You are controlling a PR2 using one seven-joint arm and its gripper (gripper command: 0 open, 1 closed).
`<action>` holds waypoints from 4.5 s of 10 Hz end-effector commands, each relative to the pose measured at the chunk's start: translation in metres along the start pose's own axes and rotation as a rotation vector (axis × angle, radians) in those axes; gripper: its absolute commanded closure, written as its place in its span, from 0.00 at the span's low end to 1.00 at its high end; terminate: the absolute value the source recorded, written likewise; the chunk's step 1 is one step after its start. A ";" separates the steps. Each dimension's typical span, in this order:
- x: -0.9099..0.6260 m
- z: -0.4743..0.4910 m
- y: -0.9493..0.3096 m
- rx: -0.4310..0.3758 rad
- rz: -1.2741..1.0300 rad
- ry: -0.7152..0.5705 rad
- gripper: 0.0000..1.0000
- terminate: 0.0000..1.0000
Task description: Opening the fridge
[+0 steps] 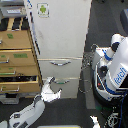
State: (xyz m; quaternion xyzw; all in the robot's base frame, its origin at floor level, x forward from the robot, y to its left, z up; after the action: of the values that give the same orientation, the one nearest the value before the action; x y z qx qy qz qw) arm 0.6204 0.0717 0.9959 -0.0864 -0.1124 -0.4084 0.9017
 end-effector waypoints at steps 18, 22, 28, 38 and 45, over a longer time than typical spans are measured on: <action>0.092 0.141 0.261 0.201 0.598 0.098 0.00 0.00; 0.077 0.119 0.296 0.196 0.636 0.115 0.00 0.00; 0.056 0.103 0.321 0.203 0.623 0.132 0.00 0.00; 0.072 0.059 0.357 0.054 0.599 0.152 1.00 0.00; 0.068 0.046 0.352 0.059 0.572 0.168 1.00 0.00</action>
State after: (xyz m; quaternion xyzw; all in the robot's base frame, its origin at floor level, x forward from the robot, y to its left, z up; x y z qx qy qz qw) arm 0.9215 0.2689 1.0698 -0.0438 -0.0299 -0.1192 0.9915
